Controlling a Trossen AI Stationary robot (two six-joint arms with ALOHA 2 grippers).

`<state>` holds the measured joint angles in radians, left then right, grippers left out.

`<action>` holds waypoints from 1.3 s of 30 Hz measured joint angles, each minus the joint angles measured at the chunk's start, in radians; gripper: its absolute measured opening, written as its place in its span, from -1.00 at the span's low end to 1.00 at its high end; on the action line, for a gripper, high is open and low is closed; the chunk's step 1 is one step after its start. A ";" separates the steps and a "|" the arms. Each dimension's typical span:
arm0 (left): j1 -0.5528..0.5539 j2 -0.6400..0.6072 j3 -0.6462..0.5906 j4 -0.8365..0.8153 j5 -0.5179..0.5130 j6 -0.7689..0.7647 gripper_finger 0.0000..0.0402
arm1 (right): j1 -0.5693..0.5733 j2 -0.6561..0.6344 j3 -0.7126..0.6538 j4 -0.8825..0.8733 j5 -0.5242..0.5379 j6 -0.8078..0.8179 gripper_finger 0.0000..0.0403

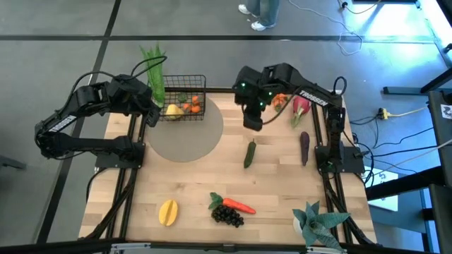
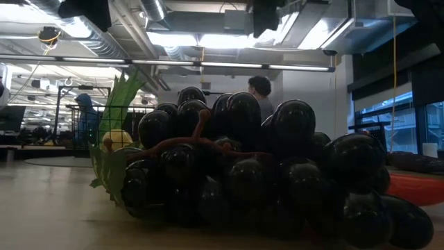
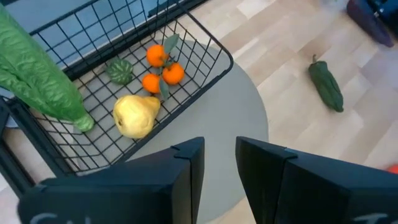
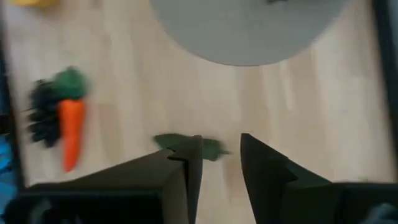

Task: Build produce basket
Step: Put the dark purple grapes into the wire basket

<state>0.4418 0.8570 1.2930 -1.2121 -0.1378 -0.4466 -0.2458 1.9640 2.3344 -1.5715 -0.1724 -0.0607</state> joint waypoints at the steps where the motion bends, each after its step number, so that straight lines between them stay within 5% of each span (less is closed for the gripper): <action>1: 0.000 0.000 0.000 -0.011 0.000 -0.007 -0.60 | 0.011 0.000 0.000 0.000 -0.016 -0.001 -0.52; 7: 0.000 0.000 0.000 -0.055 0.003 -0.023 -0.60 | 0.060 -0.042 0.000 0.001 -0.026 0.014 -0.52; 16: 0.000 0.000 0.000 -0.062 0.005 -0.023 -0.60 | 0.091 -0.156 0.000 0.000 0.119 0.209 -0.52; 25: 0.000 0.000 0.000 -0.061 0.005 -0.014 -0.60 | 0.221 -0.162 -0.015 0.003 0.048 0.321 -0.52; 33: 0.000 0.000 0.000 -0.059 0.085 0.109 -0.60 | 0.336 -0.246 -0.269 0.023 0.144 0.617 -0.52; 39: 0.000 0.000 0.000 -0.059 0.210 0.243 -0.60 | 0.442 -0.258 -0.460 0.244 0.010 0.792 -0.52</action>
<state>0.4418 0.8570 1.2930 -1.2711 0.0726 -0.2039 0.1961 1.7057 1.8745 -1.3274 -0.1621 0.7312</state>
